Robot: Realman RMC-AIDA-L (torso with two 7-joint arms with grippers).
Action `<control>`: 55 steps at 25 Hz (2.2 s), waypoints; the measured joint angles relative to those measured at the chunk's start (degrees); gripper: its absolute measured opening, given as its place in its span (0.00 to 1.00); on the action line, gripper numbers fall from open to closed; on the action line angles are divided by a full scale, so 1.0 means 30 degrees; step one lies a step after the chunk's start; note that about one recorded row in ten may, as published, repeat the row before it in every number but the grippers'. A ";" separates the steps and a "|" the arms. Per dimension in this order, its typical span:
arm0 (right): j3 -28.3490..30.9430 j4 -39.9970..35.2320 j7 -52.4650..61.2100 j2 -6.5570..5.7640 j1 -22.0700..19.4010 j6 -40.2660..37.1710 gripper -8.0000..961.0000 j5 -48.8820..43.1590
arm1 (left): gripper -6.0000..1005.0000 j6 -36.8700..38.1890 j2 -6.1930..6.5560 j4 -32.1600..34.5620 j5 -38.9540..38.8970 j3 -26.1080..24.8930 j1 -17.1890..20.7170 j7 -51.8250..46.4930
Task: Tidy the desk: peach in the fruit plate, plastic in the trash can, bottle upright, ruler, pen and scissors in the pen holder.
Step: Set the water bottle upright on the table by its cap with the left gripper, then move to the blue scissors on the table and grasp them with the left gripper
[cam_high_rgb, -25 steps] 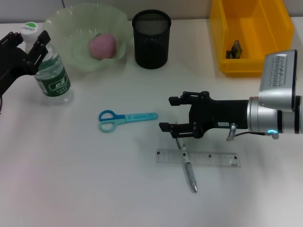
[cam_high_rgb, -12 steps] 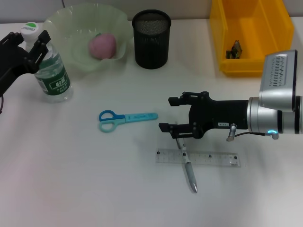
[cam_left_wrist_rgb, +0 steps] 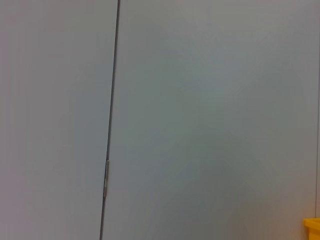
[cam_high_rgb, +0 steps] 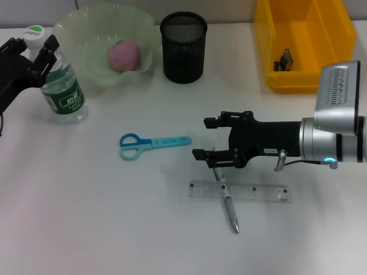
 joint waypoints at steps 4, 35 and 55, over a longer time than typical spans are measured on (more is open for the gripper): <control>-0.0001 -0.0009 -0.0001 0.0001 0.0002 -0.0017 0.81 -0.0001 | 0.46 -0.0207 0.0006 -0.0084 -0.0254 -0.0001 0.0003 -0.0208; 0.0235 -0.0128 -0.0031 -0.0011 -0.0057 -0.0337 0.81 0.0001 | 0.79 0.3754 0.0237 0.0690 -0.1372 -0.0048 0.0545 -0.5218; 0.0392 -0.3564 0.5312 -0.0373 -0.0437 -0.1885 0.81 0.0050 | 0.79 0.7703 0.0955 0.2287 0.8935 0.4668 0.0628 -0.8268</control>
